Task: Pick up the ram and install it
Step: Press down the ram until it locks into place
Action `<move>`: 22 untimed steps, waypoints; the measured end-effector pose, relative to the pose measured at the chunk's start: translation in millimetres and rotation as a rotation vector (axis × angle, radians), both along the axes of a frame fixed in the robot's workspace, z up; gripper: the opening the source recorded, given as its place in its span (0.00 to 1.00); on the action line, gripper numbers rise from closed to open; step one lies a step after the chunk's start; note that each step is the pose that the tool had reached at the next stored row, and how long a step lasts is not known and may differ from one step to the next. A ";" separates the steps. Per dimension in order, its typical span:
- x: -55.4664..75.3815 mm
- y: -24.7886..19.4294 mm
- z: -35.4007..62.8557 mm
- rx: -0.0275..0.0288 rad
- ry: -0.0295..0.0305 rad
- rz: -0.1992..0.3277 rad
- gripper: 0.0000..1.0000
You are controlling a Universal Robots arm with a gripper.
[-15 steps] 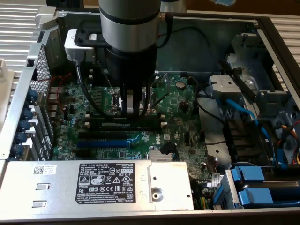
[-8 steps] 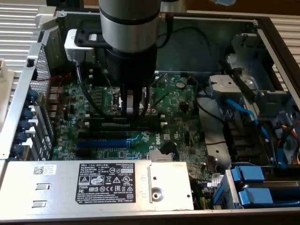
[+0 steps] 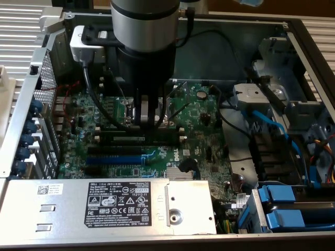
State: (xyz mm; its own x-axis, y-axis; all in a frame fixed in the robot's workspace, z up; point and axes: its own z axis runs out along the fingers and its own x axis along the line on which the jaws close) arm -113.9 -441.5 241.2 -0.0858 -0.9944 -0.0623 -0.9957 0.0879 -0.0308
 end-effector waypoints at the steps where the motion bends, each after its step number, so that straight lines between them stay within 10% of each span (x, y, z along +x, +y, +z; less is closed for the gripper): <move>1: -0.8 -0.2 0.6 0.0003 0.0003 0.000 0.11; 22: -31.0 -3.3 1.2 0.0223 0.0007 -0.002 0.11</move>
